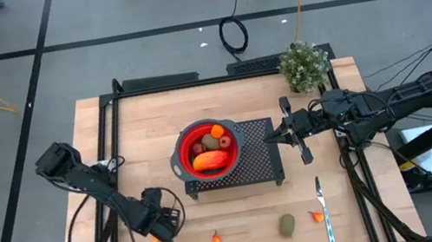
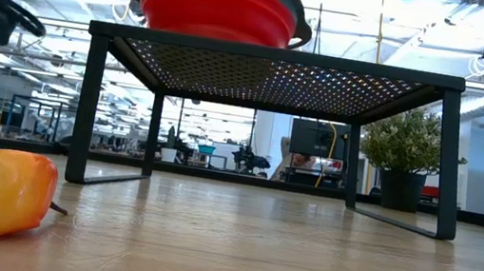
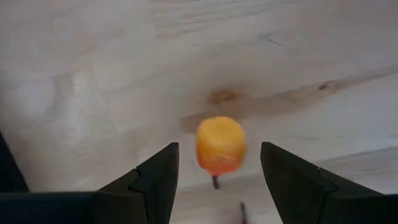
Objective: Pick & Place Fruit
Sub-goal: Put the orange pear into the red strainer bowl on the shelf
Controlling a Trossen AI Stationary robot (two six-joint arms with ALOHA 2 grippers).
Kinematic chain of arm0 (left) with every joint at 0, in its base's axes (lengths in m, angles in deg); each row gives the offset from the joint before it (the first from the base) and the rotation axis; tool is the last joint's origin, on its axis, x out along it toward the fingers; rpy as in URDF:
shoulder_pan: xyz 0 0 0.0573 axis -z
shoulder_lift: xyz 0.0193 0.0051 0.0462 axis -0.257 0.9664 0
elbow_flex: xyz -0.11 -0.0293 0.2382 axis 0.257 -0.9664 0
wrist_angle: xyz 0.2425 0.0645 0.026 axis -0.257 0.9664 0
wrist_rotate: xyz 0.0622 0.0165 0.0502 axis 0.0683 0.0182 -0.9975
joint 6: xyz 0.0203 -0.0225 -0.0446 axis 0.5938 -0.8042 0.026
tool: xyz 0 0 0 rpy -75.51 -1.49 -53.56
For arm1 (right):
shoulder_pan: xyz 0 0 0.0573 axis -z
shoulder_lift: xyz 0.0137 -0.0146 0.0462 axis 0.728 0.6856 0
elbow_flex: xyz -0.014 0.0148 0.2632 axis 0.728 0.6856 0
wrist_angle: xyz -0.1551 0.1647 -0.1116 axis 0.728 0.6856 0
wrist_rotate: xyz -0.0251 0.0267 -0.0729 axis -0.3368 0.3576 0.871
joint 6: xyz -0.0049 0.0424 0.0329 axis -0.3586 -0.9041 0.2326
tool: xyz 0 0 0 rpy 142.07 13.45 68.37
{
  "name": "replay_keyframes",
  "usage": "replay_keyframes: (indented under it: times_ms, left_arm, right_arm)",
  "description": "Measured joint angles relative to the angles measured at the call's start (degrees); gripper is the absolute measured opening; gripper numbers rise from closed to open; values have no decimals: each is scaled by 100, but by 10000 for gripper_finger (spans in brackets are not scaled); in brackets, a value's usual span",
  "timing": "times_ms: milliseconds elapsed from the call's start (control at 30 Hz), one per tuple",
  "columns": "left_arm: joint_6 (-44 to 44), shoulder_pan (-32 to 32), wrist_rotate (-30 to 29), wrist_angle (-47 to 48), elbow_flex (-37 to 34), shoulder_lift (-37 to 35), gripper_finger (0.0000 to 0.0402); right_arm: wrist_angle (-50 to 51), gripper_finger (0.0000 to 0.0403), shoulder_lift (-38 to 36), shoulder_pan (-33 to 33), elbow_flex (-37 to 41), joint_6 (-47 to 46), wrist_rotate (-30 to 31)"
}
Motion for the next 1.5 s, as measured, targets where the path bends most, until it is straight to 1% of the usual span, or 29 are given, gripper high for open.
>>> replay_keyframes:
  times_ms: [267, 533, 733, 833, 1033, 1167, 1333, 1500]
  left_arm:
    - [313, 0, 186, -63, -323, 0, 225]
    - [440, 2, 92, -405, -546, -28, 225]
    - [448, 2, 90, -424, -559, -24, 223]
    - [497, 2, 90, -443, -564, -20, 203]
    - [632, 2, 81, -496, -566, -13, 135]
    - [632, 2, 73, -496, -568, -11, 106]
    - [632, 17, 70, -463, -568, -58, 100]
    - [677, 50, 94, -296, -600, -503, 107]
  right_arm:
    - [0, 4, 0, 0, 0, 0, 8]
    - [0, 4, 0, 0, 0, 0, 19]
    - [0, 4, 0, 0, 0, -2, 21]
    - [1, 4, 0, 0, 0, -2, 21]
    - [0, 4, 0, 0, 0, -4, 21]
    - [2, 4, 0, 0, 0, -4, 21]
    - [2, 4, 0, 0, 4, -4, 23]
    - [2, 4, 0, 0, 4, -4, 23]
